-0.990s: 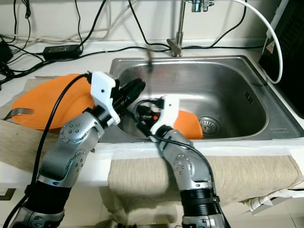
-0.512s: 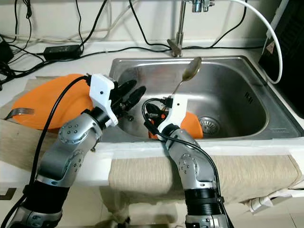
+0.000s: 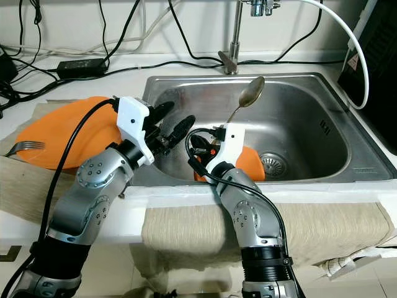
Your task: Kitchen organization
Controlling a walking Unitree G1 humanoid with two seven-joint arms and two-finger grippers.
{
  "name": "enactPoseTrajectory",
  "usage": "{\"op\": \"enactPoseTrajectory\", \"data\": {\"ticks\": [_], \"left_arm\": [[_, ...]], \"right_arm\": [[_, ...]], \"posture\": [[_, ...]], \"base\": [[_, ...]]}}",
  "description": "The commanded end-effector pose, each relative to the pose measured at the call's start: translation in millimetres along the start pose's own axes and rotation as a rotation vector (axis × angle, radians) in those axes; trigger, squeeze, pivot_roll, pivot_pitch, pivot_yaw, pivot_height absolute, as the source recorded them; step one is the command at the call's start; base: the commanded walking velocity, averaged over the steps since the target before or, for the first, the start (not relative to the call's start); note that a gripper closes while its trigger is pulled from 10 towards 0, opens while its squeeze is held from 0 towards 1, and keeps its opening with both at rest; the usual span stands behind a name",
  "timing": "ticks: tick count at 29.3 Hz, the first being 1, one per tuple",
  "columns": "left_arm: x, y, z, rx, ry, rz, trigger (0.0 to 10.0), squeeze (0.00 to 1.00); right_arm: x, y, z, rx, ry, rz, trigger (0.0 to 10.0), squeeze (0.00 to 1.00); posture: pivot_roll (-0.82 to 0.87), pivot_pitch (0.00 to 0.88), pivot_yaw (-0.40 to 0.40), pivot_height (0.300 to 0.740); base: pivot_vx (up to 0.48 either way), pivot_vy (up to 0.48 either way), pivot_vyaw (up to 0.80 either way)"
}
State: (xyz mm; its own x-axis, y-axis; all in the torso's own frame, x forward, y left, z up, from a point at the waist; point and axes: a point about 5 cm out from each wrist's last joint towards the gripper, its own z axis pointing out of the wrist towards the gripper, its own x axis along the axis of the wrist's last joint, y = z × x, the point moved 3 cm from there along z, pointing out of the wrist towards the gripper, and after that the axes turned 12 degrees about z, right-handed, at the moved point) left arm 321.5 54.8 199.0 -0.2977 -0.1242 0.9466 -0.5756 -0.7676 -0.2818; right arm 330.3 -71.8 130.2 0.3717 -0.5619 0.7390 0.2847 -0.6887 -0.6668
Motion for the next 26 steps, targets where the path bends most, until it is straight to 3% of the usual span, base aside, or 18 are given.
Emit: {"op": "enactPoseTrajectory", "data": {"ticks": [1, 5, 6, 8, 10, 13, 18, 24, 26], "left_arm": [[-1.3, -1.0, -0.8, -0.004, -0.007, 0.0, 10.0, 1.0], [-2.8, -2.1, -1.9, -0.009, -0.015, 0.002, 10.0, 1.0], [-12.9, -28.9, -18.3, 0.071, -0.082, -0.02, 10.0, 0.0], [-21.5, -61.9, -42.5, 0.18, -0.153, -0.037, 10.0, 0.0], [-22.6, -68.4, -47.8, 0.206, -0.164, -0.039, 10.0, 0.0], [-28.3, -73.7, -52.5, 0.303, -0.168, -0.068, 10.0, 0.0], [-33.4, -71.7, -57.1, 0.314, -0.187, -0.089, 10.0, 0.0], [-24.7, -76.1, -58.8, 0.311, -0.186, -0.08, 10.0, 0.0], [-23.7, -76.9, -59.1, 0.313, -0.185, -0.079, 10.0, 0.0]], "right_arm": [[-1.7, 4.6, -1.2, -0.02, -0.002, 0.003, 0.0, 0.0], [-1.5, 4.9, -0.9, -0.023, 0.002, 0.003, 0.0, 0.0], [31.2, 16.1, 28.9, -0.117, 0.083, -0.007, 10.0, 0.0], [75.5, 20.5, 57.9, -0.245, 0.187, -0.013, 10.0, 0.0], [84.4, 19.8, 62.3, -0.269, 0.206, -0.015, 10.0, 0.0], [76.3, 26.3, 56.8, -0.293, 0.187, -0.077, 10.0, 0.0], [64.1, 38.8, 55.6, -0.334, 0.162, -0.051, 10.0, 0.0], [52.0, 49.7, 64.7, -0.385, 0.143, 0.191, 10.0, 0.0], [49.9, 50.6, 65.0, -0.394, 0.141, 0.218, 10.0, 0.0]], "posture": [[0.02, 0.0, 0.081, 0.74], [0.03, 0.0, 0.082, 0.74], [0.11, 0.0, 0.058, 0.74], [0.11, 0.0, 0.058, 0.74], [0.11, 0.0, 0.058, 0.74], [0.12, 0.0, 0.044, 0.74], [0.11, 0.0, 0.045, 0.74], [0.11, 0.0, 0.049, 0.74], [0.12, 0.0, 0.053, 0.74]], "base": [[0.0, 0.0, 0.0], [0.0, 0.0, 0.0], [0.0, 0.0, 0.0], [0.0, 0.0, 0.0], [0.0, 0.0, 0.0], [0.0, 0.0, 0.0], [0.0, 0.0, 0.0], [0.0, 0.0, 0.0], [0.0, 0.0, 0.0]]}}
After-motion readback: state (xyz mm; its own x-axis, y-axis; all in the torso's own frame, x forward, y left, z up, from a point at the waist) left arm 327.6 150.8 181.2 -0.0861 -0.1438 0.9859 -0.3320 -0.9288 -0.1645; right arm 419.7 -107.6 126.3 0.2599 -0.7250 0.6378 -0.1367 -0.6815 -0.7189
